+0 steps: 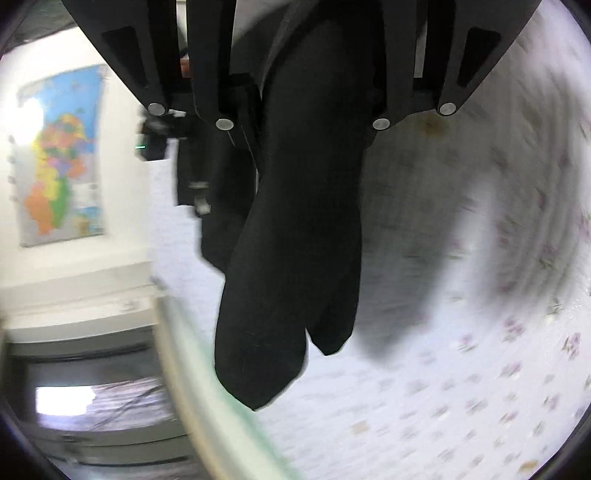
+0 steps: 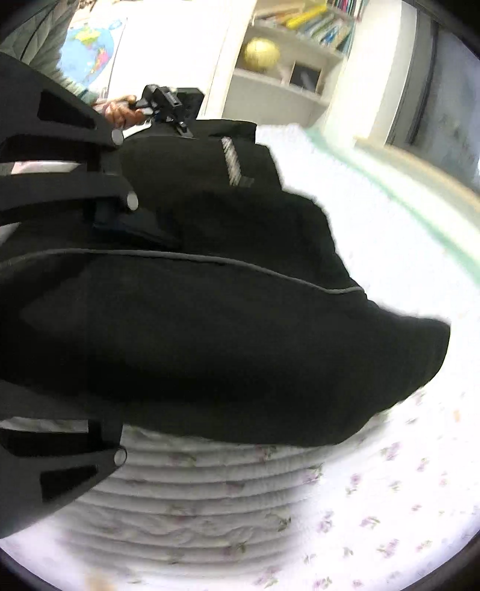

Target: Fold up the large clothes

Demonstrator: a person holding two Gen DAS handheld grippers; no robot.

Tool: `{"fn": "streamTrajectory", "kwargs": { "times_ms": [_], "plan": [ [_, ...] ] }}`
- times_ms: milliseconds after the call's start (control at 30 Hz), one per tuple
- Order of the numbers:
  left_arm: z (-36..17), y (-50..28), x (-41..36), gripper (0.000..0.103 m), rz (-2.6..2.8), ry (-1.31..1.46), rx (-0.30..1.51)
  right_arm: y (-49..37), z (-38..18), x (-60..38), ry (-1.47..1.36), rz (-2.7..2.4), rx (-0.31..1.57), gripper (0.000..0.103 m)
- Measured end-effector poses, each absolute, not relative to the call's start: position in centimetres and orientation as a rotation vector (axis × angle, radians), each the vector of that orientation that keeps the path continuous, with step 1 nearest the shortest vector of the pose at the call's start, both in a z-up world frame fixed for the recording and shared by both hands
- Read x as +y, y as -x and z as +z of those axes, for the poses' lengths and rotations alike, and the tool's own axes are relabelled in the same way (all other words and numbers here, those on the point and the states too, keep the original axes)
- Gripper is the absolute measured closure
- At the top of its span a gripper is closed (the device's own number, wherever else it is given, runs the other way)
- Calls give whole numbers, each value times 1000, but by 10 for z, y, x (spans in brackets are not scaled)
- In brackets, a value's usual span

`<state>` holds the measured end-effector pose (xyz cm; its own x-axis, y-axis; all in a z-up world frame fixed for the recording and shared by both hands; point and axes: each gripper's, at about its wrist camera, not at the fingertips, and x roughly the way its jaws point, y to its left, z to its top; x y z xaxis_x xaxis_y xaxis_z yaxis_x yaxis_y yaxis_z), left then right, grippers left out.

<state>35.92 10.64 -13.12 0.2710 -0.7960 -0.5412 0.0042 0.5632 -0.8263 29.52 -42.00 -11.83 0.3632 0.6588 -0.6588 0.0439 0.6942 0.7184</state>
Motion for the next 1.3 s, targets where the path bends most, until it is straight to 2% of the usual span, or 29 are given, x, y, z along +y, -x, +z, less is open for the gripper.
{"fn": "streamTrajectory", "kwargs": {
  "times_ms": [367,533,700,900,1067,1200,1300],
  "plan": [
    [8,-229,85,69,-861,880,895,-167,-5,-375,-757,585,929,52],
    [23,-183,92,69,-868,855,908,-118,41,-358,-665,549,964,52],
    [-18,-155,114,69,-829,883,1015,-90,32,-341,-613,496,1082,52],
    [-110,-140,128,69,-707,918,1144,-89,-47,-325,-557,415,1234,52],
    [-183,-144,185,69,-635,1063,1067,-104,-98,-336,-497,344,1209,52],
    [-244,-150,214,69,-625,1207,1055,-99,-142,-346,-505,336,1190,42],
    [-245,-148,207,68,-648,1144,1021,-83,-173,-368,-633,379,1138,38]
  ]
}}
